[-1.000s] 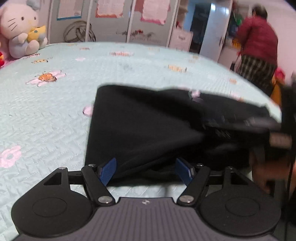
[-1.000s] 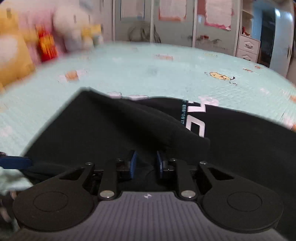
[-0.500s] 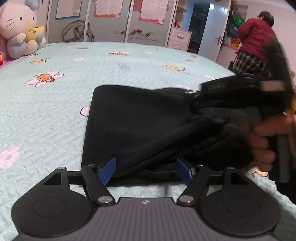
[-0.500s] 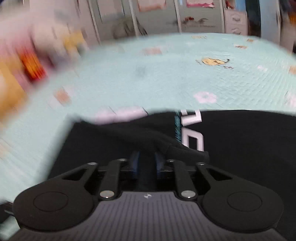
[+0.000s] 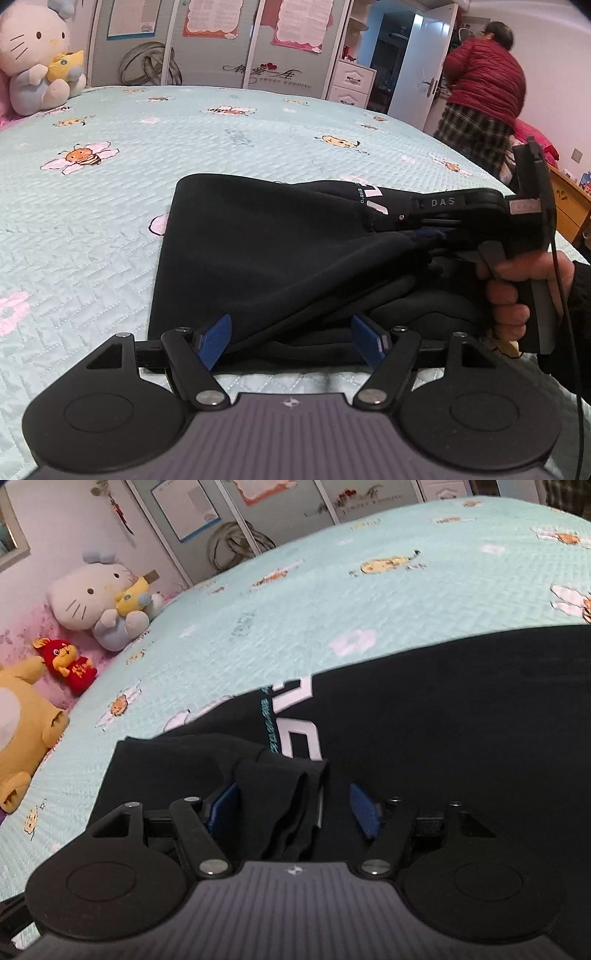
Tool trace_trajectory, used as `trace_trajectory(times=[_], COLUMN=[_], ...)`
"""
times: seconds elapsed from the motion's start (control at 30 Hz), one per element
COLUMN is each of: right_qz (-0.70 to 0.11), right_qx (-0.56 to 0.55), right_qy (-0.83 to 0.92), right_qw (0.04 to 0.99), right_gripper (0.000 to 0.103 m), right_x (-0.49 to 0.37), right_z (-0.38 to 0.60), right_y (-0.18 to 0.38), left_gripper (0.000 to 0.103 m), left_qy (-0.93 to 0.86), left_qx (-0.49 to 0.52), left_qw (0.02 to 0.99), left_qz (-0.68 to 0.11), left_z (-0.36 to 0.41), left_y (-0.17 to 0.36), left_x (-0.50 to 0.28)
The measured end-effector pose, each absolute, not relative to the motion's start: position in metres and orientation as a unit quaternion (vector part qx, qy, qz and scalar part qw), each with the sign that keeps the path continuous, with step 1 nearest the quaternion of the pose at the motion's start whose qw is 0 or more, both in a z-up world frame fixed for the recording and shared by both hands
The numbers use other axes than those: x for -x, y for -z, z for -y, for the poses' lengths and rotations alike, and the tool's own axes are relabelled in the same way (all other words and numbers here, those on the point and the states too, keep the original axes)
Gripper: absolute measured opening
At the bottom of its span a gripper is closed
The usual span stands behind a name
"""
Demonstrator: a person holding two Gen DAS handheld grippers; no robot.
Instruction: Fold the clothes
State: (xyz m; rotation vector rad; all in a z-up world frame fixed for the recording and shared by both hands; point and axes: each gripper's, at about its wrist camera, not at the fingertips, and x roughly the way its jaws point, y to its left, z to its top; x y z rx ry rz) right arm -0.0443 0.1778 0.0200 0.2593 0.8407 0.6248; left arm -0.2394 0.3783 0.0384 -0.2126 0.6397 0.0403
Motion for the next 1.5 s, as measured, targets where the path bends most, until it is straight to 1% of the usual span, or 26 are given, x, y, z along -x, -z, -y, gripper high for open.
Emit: trace_trajectory(times=[0.03, 0.13, 0.3, 0.4, 0.43, 0.5, 0.53, 0.57, 0.63, 0.73, 0.8, 0.87, 0.9, 0.93, 0.97, 1.0, 1.03, 1.07, 1.2, 1.23, 1.27, 1.33, 1.37, 1.4, 1.43, 1.5], right_qz=[-0.393, -0.363, -0.314, -0.319, -0.321, -0.35, -0.377, -0.373, -0.353, -0.32, -0.296, -0.293, -0.299, -0.314, -0.33, -0.34, -0.335, -0.326, -0.229, -0.228, -0.234, -0.289, -0.319, -0.333, -0.342, -0.317], right_qx=[-0.124, -0.119, -0.11, -0.095, -0.085, -0.062, -0.06, -0.08, -0.106, -0.132, -0.134, -0.127, -0.111, -0.076, -0.036, -0.001, 0.004, -0.001, 0.081, 0.097, 0.111, 0.114, 0.114, 0.083, 0.043, 0.026], right_qy=[-0.302, -0.316, -0.338, -0.328, -0.321, -0.293, -0.28, -0.278, -0.278, -0.289, -0.321, -0.349, -0.358, -0.351, -0.338, -0.317, -0.308, -0.302, -0.312, -0.321, -0.332, -0.312, -0.299, -0.296, -0.295, -0.278], right_qw=[0.859, 0.868, 0.88, 0.884, 0.887, 0.887, 0.881, 0.881, 0.887, 0.893, 0.89, 0.881, 0.877, 0.879, 0.881, 0.885, 0.891, 0.896, 0.918, 0.914, 0.907, 0.898, 0.892, 0.891, 0.891, 0.907], right_gripper=[0.035, 0.011, 0.01, 0.01, 0.011, 0.023, 0.025, 0.025, 0.029, 0.029, 0.033, 0.042, 0.044, 0.047, 0.047, 0.051, 0.063, 0.063, 0.063, 0.063, 0.062, 0.062, 0.065, 0.065, 0.064, 0.065], right_x=[0.044, 0.045, 0.039, 0.028, 0.023, 0.011, 0.004, 0.004, 0.015, 0.037, 0.056, 0.069, 0.072, 0.07, 0.068, 0.065, 0.066, 0.069, 0.12, 0.124, 0.126, 0.109, 0.099, 0.097, 0.096, 0.117], right_z=[-0.178, -0.177, -0.18, -0.189, -0.193, -0.2, -0.202, -0.197, -0.187, -0.176, -0.176, -0.181, -0.186, -0.194, -0.202, -0.205, -0.201, -0.194, -0.203, -0.208, -0.214, -0.213, -0.212, -0.201, -0.187, -0.163], right_y=[-0.025, -0.046, -0.082, -0.078, -0.07, -0.041, -0.024, -0.017, -0.029, -0.052, -0.066, -0.066, -0.062, -0.053, -0.043, -0.033, -0.029, -0.028, -0.052, -0.053, -0.052, -0.038, -0.031, -0.031, -0.035, -0.048], left_gripper=[0.075, 0.075, 0.075, 0.075, 0.075, 0.075, 0.075, 0.075, 0.075, 0.076, 0.077, 0.077, 0.077, 0.077, 0.077, 0.077, 0.077, 0.078, 0.079, 0.079, 0.079, 0.079, 0.079, 0.079, 0.079, 0.08], left_qy=[-0.02, -0.019, -0.01, -0.013, -0.013, -0.016, -0.017, -0.017, -0.015, -0.012, -0.011, -0.014, -0.015, -0.016, -0.016, -0.015, -0.013, -0.011, -0.012, -0.016, -0.02, -0.021, -0.022, -0.025, -0.029, -0.037], left_qx=[0.105, 0.108, 0.098, 0.105, 0.106, 0.102, 0.099, 0.097, 0.096, 0.098, 0.102, 0.1, 0.097, 0.094, 0.092, 0.09, 0.089, 0.087, 0.089, 0.094, 0.098, 0.114, 0.117, 0.112, 0.105, 0.095], left_qw=[0.944, 0.945, 0.949, 0.945, 0.944, 0.941, 0.94, 0.94, 0.942, 0.946, 0.945, 0.943, 0.942, 0.941, 0.94, 0.94, 0.941, 0.943, 0.944, 0.941, 0.939, 0.935, 0.934, 0.934, 0.934, 0.933], left_qz=[-0.313, -0.307, -0.298, -0.309, -0.313, -0.323, -0.325, -0.325, -0.321, -0.31, -0.31, -0.317, -0.32, -0.324, -0.328, -0.329, -0.327, -0.322, -0.318, -0.323, -0.329, -0.336, -0.338, -0.339, -0.341, -0.345], left_z=[-0.379, -0.379, -0.372, -0.373, -0.372, -0.37, -0.368, -0.368, -0.368, -0.368, -0.367, -0.364, -0.362, -0.361, -0.361, -0.36, -0.36, -0.361, -0.362, -0.362, -0.361, -0.36, -0.359, -0.356, -0.353, -0.349], left_y=[-0.039, -0.041, -0.046, -0.038, -0.035, -0.029, -0.028, -0.029, -0.033, -0.04, -0.04, -0.037, -0.035, -0.035, -0.035, -0.038, -0.042, -0.045, -0.051, -0.049, -0.047, -0.047, -0.049, -0.05, -0.051, -0.053], left_x=[0.24, 0.24, 0.236, 0.228, 0.225, 0.221, 0.222, 0.223, 0.227, 0.232, 0.231, 0.229, 0.227, 0.227, 0.227, 0.229, 0.233, 0.237, 0.239, 0.237, 0.236, 0.239, 0.243, 0.249, 0.254, 0.264])
